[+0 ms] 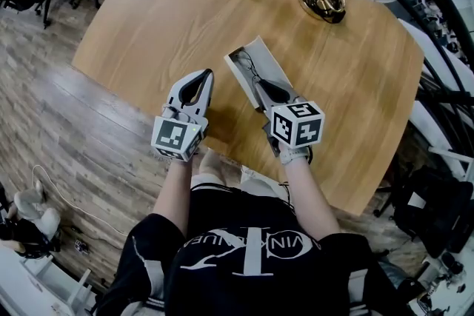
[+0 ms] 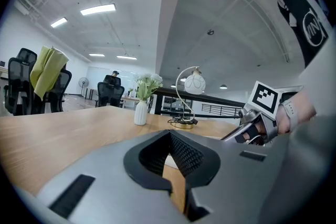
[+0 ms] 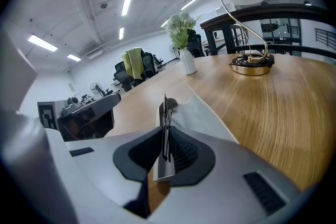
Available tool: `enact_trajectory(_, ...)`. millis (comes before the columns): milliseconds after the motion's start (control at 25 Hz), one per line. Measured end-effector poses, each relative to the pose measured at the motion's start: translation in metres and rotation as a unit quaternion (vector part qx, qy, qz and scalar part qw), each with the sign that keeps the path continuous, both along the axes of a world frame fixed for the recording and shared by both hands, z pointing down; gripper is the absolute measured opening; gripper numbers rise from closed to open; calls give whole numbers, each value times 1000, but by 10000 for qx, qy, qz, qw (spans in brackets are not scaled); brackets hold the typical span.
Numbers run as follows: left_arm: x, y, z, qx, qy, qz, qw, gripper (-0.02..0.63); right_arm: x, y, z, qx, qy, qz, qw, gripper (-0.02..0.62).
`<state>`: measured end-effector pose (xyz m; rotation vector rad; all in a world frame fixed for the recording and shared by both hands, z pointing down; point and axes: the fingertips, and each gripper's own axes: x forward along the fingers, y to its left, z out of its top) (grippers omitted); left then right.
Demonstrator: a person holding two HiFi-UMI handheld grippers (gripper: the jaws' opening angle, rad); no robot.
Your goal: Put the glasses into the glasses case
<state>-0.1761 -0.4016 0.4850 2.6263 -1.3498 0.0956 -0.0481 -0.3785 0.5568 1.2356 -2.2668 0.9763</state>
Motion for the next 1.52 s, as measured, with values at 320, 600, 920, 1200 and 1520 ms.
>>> enact_trajectory(320,0,1,1,-20,53,-6,10000,15,-2,2,5,-173,-56,-86,9998,51)
enact_trajectory(600,-1,-2,-3,-142,184,-98,9997,15,-4,3,10,-338,-63,-167,9993,51)
enact_trajectory(920,-13,-2,1,-222,164,-221,9994,15,-5,3,13,-362,58,-177,9992,52)
enact_trajectory(1200,-17,-3,7,-300,108,-272,9991,15,-5,3,13,-345,68,-220,9991,52)
enact_trajectory(1520,-18,-3,2,-288,183,-288,9990,15,-10,5,11,-282,125,-324,9990,112)
